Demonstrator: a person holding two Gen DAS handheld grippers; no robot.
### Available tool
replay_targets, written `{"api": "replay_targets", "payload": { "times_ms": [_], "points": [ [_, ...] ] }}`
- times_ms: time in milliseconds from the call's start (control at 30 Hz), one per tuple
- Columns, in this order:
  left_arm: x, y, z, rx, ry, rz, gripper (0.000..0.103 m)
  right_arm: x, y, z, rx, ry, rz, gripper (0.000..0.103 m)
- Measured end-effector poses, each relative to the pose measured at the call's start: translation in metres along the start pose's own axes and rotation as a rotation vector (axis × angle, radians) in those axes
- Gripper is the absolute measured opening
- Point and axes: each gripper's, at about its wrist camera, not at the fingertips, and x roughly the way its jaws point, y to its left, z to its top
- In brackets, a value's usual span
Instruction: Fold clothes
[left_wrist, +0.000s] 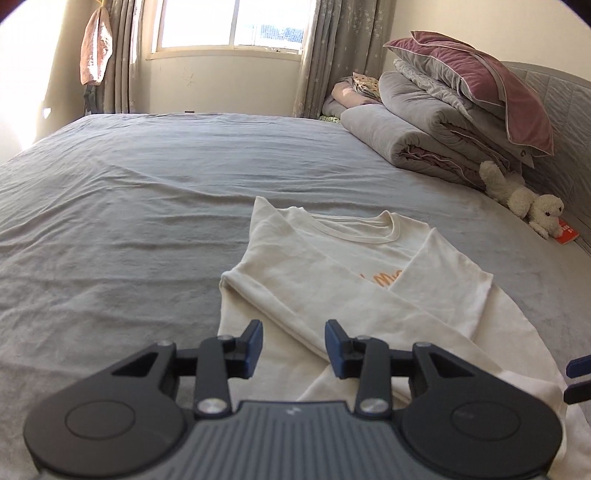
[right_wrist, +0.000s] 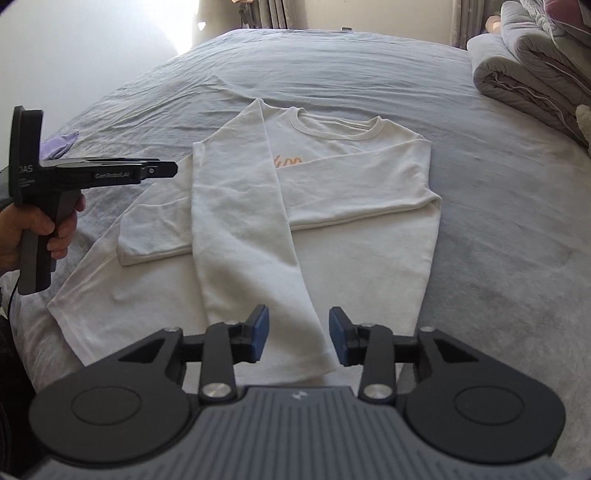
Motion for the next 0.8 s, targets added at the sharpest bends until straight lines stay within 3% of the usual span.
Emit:
{"api": "replay_targets", "payload": {
  "times_ms": [133, 300, 400, 600, 800],
  "points": [
    [0.035, -0.002, 0.015, 0.025, -0.002, 0.006, 0.037, 0.011, 0.014, 0.003, -0.051, 0.001, 0.013, 0.043],
    [0.080, 0.006, 0.029, 0.022, 0.010, 0.002, 0.012, 0.031, 0.014, 0.007, -0.072, 0.043, -0.014, 0.043],
    [0.101, 0.010, 0.036, 0.026, 0.023, 0.018, 0.003, 0.038, 0.010, 0.010, -0.067, 0.050, -0.013, 0.043],
    [0.135, 0.011, 0.061, 0.068, 0.044, 0.058, 0.002, 0.052, 0.007, 0.014, -0.058, 0.079, -0.021, 0.043],
    [0.141, 0.013, 0.073, 0.040, 0.039, 0.077, 0.003, 0.056, 0.008, 0.017, -0.062, 0.081, -0.027, 0.043]
  ]
}}
